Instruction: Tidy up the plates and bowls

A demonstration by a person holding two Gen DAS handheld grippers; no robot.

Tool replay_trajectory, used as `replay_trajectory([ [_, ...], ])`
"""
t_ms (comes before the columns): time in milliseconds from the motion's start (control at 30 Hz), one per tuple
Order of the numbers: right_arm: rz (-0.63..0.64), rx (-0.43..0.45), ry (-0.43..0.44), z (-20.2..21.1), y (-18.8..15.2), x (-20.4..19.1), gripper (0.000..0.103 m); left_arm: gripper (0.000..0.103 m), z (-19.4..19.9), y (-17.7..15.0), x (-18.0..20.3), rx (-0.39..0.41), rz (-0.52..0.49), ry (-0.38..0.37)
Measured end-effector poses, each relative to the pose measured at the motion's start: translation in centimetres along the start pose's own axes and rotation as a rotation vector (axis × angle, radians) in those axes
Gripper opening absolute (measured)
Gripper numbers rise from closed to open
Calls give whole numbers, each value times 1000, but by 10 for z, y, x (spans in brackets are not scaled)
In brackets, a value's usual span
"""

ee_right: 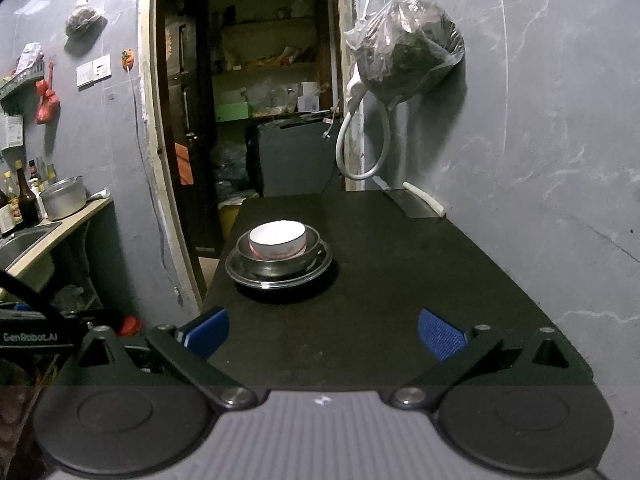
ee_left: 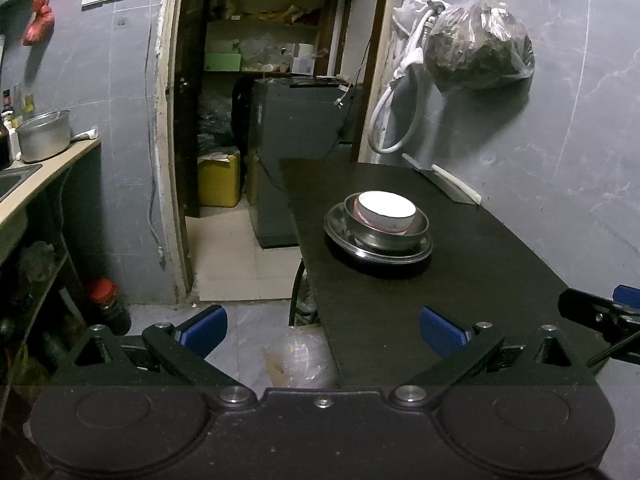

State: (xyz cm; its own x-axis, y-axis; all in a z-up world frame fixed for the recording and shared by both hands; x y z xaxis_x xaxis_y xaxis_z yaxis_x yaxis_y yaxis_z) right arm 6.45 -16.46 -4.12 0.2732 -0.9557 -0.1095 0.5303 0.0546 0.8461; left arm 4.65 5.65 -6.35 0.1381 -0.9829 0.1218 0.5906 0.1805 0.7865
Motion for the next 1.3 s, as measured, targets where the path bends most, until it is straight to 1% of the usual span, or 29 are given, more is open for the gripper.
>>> replay_trajectory([
  [433,-12,-12,4,-6,2,3,103,102,-5,-2,0,-17,-18,14],
  [1300,-18,-13,7,-9,3,8,103,102,-8,4,4,-26,-38,22],
])
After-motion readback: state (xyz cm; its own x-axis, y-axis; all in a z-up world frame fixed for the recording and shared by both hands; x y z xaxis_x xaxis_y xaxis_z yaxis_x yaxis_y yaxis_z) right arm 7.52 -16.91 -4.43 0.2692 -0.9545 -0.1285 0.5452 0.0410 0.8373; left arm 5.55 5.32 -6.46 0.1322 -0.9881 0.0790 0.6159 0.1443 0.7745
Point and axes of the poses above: each gripper's, at about its wrist camera, not at the fingertips, and z roughly against the way its jaws point, x to its right, y to its top, the point moved 5 cm from there along -z, roughly the way its jaws point, and after that the axes turned 4 degrees about -x, right-handed, at the moved point
